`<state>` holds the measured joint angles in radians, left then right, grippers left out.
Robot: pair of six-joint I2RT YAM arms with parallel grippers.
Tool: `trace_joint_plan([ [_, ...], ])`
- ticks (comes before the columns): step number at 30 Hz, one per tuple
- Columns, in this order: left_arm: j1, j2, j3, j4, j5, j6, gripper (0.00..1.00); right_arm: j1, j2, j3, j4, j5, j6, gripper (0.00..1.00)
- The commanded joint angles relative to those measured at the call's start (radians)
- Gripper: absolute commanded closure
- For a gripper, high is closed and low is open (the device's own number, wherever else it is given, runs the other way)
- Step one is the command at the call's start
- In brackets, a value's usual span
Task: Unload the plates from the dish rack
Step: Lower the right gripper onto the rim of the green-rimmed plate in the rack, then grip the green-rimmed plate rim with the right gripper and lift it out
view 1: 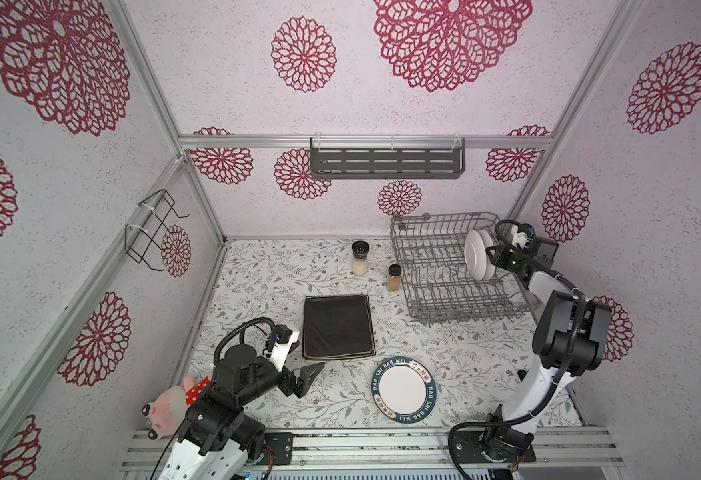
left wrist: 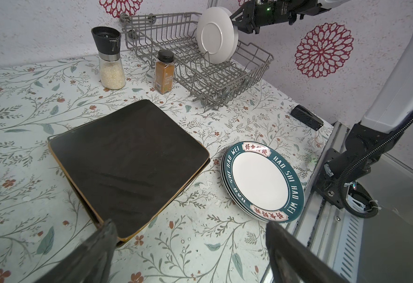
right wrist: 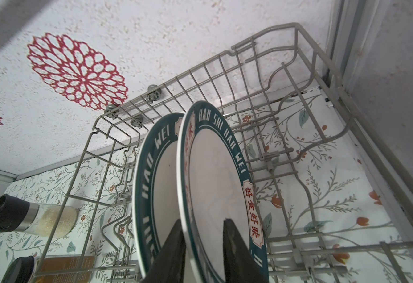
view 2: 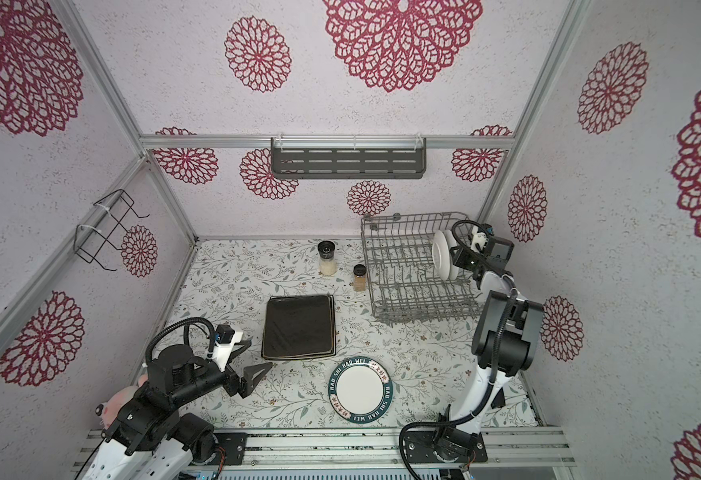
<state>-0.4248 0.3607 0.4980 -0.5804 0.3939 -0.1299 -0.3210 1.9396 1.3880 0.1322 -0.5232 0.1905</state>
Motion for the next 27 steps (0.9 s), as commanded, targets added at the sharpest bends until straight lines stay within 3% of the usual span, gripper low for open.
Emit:
trace_joint_plan([
  [1, -0.005, 0.007, 0.007, 0.030, -0.007, 0.004, 0.03, -0.003, 0.017, 0.028, -0.009, -0.022, -0.032, 0.72],
  [9, -0.004, 0.014, 0.009, 0.031, -0.017, -0.002, 0.03, -0.003, 0.060, 0.056, -0.023, -0.011, -0.046, 0.72],
  [14, -0.005, 0.014, 0.008, 0.031, -0.018, -0.002, 0.03, -0.003, 0.076, 0.078, -0.033, -0.006, -0.052, 0.80],
  [27, -0.004, 0.007, 0.007, 0.033, -0.011, -0.003, 0.03, -0.003, 0.028, 0.062, -0.085, 0.067, -0.112, 0.88],
])
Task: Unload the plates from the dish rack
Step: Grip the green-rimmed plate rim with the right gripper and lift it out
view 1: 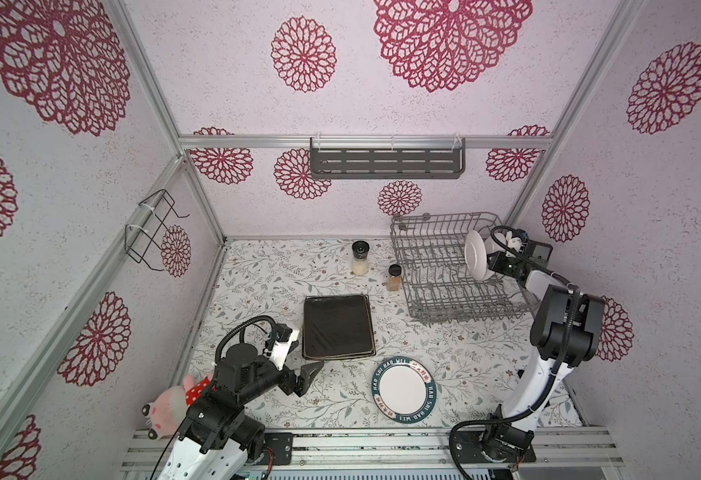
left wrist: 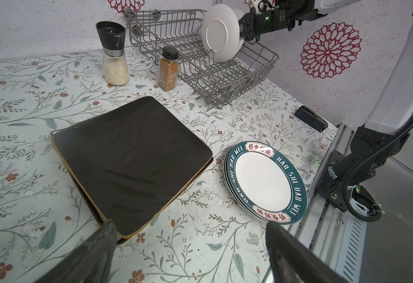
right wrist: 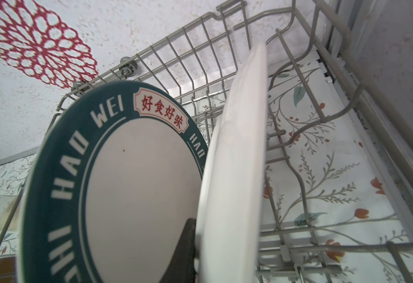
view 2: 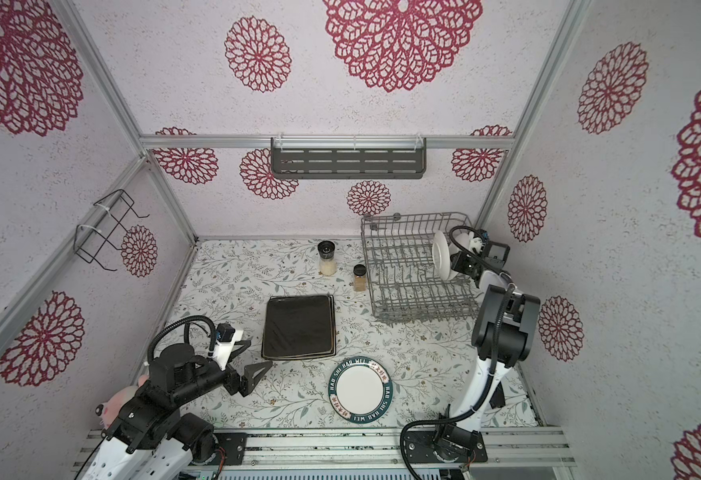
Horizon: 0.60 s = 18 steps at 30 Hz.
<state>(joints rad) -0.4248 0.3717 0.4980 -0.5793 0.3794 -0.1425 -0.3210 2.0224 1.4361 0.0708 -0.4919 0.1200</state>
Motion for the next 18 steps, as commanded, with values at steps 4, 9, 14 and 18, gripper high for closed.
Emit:
trace_joint_plan([
  [4, -0.005, -0.009, 0.005, 0.030, 0.007, 0.011, 0.03, -0.004, -0.069, 0.010, -0.023, 0.056, -0.046, 0.92],
  [9, -0.004, -0.014, 0.006, 0.030, 0.012, 0.012, 0.03, -0.003, -0.093, 0.004, -0.031, 0.069, -0.054, 0.96],
  [14, -0.005, -0.023, 0.002, 0.030, 0.019, 0.014, 0.03, -0.003, -0.136, -0.023, -0.023, 0.080, -0.059, 0.99],
  [18, -0.007, -0.034, 0.001, 0.029, 0.025, 0.016, 0.03, -0.004, -0.175, -0.042, -0.029, 0.078, -0.057, 1.00],
])
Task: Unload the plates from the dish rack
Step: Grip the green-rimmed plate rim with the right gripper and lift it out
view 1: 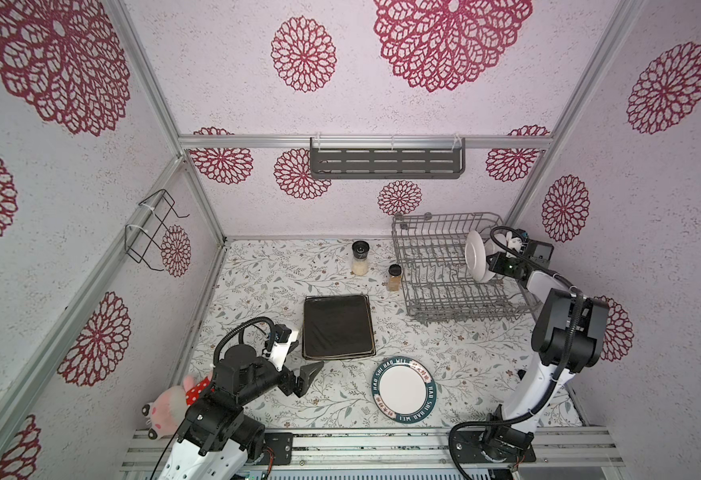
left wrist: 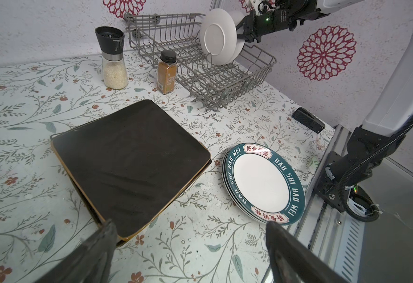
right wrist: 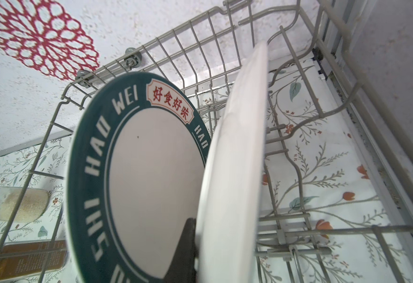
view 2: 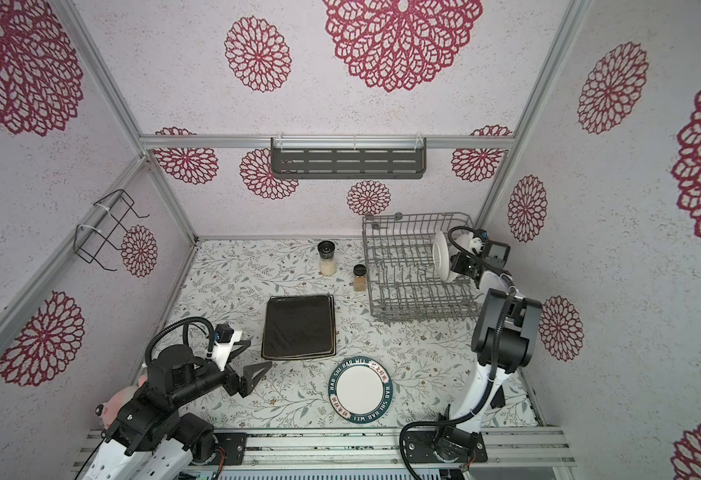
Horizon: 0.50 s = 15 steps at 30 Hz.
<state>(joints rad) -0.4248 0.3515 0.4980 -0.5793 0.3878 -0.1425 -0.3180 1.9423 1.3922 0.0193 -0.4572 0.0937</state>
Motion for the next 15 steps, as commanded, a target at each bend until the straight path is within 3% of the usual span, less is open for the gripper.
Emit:
trace_joint_plan([
  [1, -0.008, -0.017, 0.001, 0.029, 0.019, 0.017, 0.03, -0.006, -0.107, -0.005, 0.019, 0.045, -0.035, 1.00],
  [15, -0.022, -0.125, -0.001, 0.021, 0.021, 0.025, 0.03, -0.006, -0.315, -0.143, -0.028, 0.093, -0.033, 1.00],
])
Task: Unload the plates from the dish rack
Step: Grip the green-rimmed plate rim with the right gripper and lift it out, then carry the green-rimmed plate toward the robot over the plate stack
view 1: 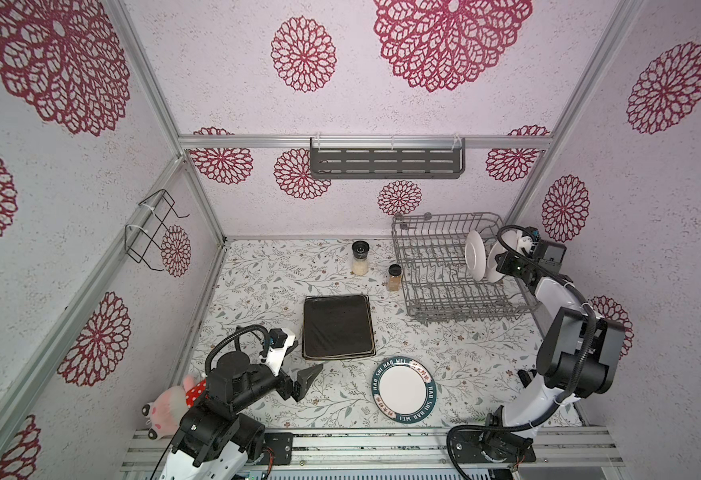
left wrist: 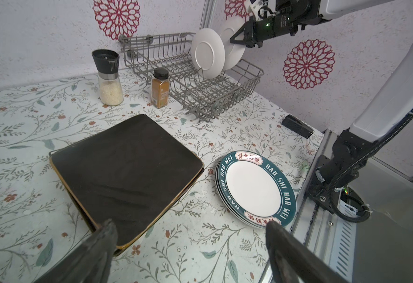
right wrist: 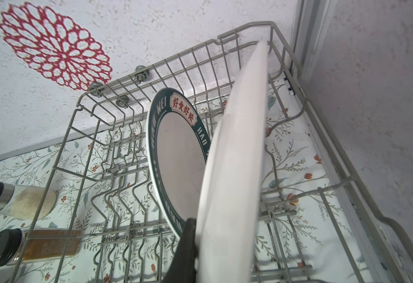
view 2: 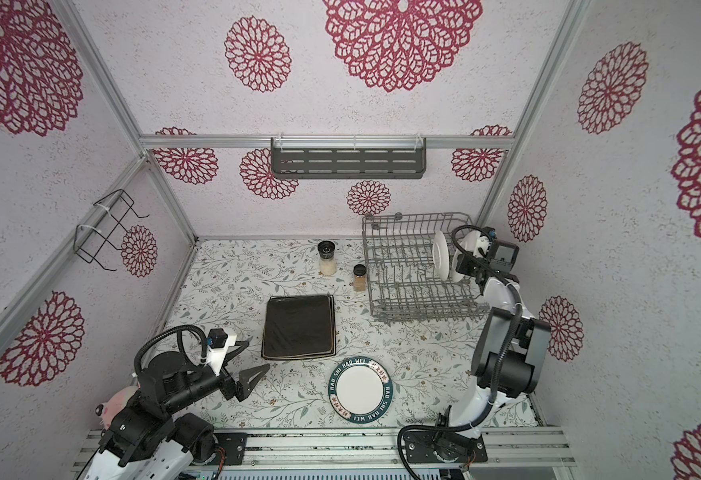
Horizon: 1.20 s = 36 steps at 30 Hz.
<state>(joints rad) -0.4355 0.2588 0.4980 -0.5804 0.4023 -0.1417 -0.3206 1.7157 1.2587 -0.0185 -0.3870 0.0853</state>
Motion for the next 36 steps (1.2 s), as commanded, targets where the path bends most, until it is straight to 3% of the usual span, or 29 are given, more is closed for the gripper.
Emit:
trace_joint_plan([
  [1, -0.012, -0.049, -0.001, 0.021, 0.000, 0.025, 0.03, -0.003, -0.109, -0.021, 0.002, 0.028, -0.025, 1.00],
  [15, -0.012, -0.192, -0.006, 0.005, -0.023, 0.039, 0.03, 0.020, -0.557, -0.255, -0.154, 0.144, -0.010, 1.00],
  [23, -0.015, -0.219, -0.007, 0.002, -0.032, 0.041, 0.03, 0.107, -0.780, -0.303, -0.335, 0.215, -0.014, 1.00],
  [27, -0.014, -0.215, -0.006, 0.001, -0.034, 0.042, 0.03, 0.185, -0.855, -0.288, -0.457, 0.246, -0.031, 1.00],
  [31, -0.014, -0.214, -0.006, 0.000, -0.036, 0.043, 0.03, 0.314, -0.878, -0.217, -0.663, 0.408, -0.051, 1.00],
  [36, -0.015, -0.214, -0.008, 0.002, -0.039, 0.043, 0.03, 0.410, -0.941, -0.214, -0.797, 0.457, 0.079, 1.00],
])
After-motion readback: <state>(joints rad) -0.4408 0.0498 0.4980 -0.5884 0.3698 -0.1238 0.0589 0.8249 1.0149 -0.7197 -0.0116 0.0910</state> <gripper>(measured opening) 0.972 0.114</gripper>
